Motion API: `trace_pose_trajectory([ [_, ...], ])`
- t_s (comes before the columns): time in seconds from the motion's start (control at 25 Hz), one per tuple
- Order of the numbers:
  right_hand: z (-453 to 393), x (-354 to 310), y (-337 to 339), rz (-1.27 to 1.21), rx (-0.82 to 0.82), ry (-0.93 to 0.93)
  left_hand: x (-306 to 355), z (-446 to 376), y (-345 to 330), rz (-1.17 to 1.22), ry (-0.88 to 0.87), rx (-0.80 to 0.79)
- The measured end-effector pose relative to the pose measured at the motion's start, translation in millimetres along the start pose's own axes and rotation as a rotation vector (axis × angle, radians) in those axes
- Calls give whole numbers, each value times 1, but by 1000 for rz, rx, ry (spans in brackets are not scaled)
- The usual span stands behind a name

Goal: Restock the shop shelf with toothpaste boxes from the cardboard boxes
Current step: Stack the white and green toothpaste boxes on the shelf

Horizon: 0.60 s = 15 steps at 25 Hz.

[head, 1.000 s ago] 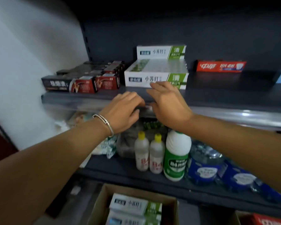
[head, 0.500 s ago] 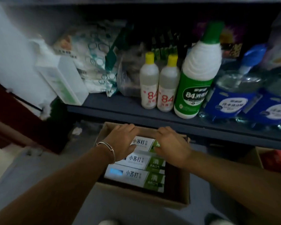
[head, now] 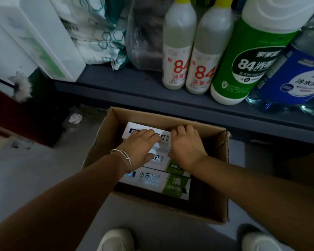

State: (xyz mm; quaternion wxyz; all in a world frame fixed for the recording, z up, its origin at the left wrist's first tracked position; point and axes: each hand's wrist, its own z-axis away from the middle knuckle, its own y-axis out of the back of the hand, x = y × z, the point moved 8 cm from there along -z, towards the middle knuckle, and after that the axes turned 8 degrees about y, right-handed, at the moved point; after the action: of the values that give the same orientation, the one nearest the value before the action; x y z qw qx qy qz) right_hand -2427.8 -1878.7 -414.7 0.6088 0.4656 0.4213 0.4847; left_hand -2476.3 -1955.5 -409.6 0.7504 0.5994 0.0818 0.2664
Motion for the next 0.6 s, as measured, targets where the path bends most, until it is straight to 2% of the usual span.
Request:
trace_pose_trajectory([
  [0.2, 4, 1, -1, -58, -30, -18, 10, 13, -17, 40, -57, -132],
  [0.44, 21, 14, 35, -115, 1, 40, 21, 19, -43, -182, -83, -258],
  [0.52, 24, 18, 47, -95, 20, 58, 21, 14, -46, -236, -21, -237],
  [0.6, 25, 19, 56, -80, 40, 76, 11, 11, -46, -290, 157, -216],
])
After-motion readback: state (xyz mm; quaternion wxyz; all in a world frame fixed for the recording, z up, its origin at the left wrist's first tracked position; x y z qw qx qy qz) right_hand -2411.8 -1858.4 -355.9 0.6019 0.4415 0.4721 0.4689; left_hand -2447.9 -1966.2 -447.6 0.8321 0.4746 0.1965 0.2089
